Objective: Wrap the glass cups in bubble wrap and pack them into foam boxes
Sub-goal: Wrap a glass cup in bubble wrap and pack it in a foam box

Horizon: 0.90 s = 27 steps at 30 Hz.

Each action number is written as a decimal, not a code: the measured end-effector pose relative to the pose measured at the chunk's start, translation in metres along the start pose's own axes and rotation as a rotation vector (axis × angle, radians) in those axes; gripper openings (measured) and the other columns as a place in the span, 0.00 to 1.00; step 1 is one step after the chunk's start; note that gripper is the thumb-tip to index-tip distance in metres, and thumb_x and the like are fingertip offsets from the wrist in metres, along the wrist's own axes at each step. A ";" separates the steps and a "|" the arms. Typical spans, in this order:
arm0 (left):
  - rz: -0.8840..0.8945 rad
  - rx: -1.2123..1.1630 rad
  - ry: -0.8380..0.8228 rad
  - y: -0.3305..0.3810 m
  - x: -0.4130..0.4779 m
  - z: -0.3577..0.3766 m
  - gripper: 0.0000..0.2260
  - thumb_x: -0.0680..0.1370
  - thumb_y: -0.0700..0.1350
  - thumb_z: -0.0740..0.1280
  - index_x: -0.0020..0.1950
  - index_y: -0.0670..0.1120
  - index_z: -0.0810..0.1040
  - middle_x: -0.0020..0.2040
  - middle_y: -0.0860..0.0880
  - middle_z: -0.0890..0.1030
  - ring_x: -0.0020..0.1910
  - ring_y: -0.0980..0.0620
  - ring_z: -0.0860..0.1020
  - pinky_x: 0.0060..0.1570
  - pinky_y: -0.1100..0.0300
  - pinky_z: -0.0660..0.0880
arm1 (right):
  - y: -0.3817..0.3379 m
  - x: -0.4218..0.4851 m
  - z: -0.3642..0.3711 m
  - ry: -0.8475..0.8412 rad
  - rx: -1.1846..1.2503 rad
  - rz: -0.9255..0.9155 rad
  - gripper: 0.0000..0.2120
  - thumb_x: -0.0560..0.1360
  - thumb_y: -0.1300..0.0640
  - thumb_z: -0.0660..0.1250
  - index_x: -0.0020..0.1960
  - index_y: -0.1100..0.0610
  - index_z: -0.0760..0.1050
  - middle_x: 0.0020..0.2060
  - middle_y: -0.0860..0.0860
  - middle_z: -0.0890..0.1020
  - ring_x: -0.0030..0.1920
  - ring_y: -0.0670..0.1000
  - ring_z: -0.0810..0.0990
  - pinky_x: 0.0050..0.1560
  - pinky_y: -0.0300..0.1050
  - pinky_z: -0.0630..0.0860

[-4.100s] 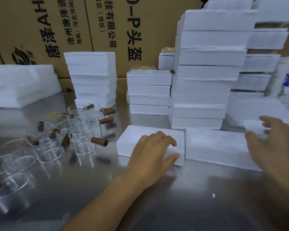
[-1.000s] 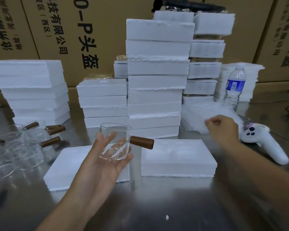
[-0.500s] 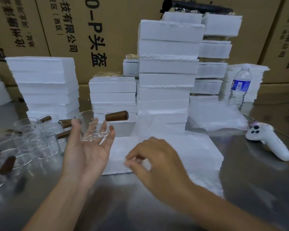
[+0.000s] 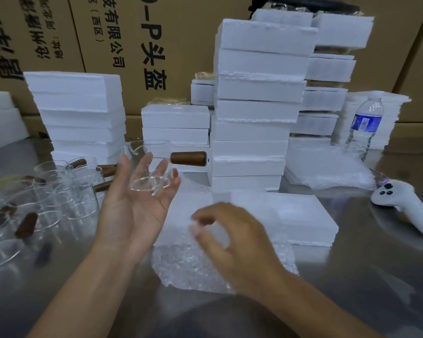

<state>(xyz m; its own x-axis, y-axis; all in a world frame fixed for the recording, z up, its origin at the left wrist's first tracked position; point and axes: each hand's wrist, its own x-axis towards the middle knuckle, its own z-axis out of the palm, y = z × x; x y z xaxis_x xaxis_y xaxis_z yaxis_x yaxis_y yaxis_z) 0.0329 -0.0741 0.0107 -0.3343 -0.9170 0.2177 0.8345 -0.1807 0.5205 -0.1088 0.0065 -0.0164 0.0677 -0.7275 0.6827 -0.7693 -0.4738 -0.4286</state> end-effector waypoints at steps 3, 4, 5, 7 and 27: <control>0.023 -0.002 -0.075 0.006 -0.001 0.005 0.28 0.63 0.54 0.76 0.58 0.43 0.76 0.50 0.47 0.83 0.52 0.49 0.82 0.48 0.57 0.79 | 0.021 0.007 -0.013 0.222 0.069 0.170 0.11 0.73 0.40 0.60 0.54 0.38 0.66 0.46 0.37 0.76 0.49 0.38 0.75 0.47 0.27 0.69; 0.015 -0.006 -0.099 0.007 -0.001 0.007 0.30 0.61 0.53 0.78 0.59 0.43 0.76 0.52 0.46 0.83 0.53 0.48 0.81 0.49 0.56 0.79 | 0.026 0.009 -0.018 0.255 0.041 0.193 0.13 0.73 0.40 0.60 0.56 0.38 0.63 0.48 0.35 0.74 0.50 0.37 0.74 0.47 0.26 0.68; 0.006 -0.006 -0.119 0.007 -0.002 0.008 0.32 0.60 0.53 0.80 0.59 0.43 0.76 0.53 0.46 0.82 0.55 0.48 0.81 0.49 0.57 0.79 | 0.030 0.010 -0.022 0.269 0.001 0.185 0.16 0.73 0.40 0.60 0.58 0.38 0.62 0.51 0.33 0.73 0.52 0.37 0.73 0.48 0.27 0.68; -0.013 0.023 -0.132 0.004 -0.002 0.010 0.34 0.57 0.53 0.82 0.58 0.44 0.76 0.54 0.45 0.81 0.55 0.48 0.81 0.48 0.57 0.79 | 0.035 0.010 -0.027 0.270 -0.085 0.119 0.24 0.73 0.39 0.60 0.66 0.41 0.57 0.57 0.33 0.69 0.55 0.36 0.70 0.52 0.29 0.65; 0.109 1.443 -0.255 -0.059 -0.030 0.011 0.28 0.65 0.67 0.64 0.63 0.65 0.62 0.55 0.68 0.72 0.54 0.70 0.72 0.46 0.78 0.70 | 0.061 0.015 -0.058 0.331 -0.182 0.227 0.05 0.79 0.53 0.62 0.51 0.50 0.76 0.39 0.40 0.78 0.38 0.43 0.73 0.36 0.35 0.66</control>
<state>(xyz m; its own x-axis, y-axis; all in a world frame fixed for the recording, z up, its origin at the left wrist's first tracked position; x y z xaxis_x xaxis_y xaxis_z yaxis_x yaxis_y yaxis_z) -0.0118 -0.0322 -0.0174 -0.4943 -0.7886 0.3659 -0.2395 0.5281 0.8147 -0.1914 -0.0043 0.0019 -0.3002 -0.5906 0.7490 -0.8427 -0.2037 -0.4983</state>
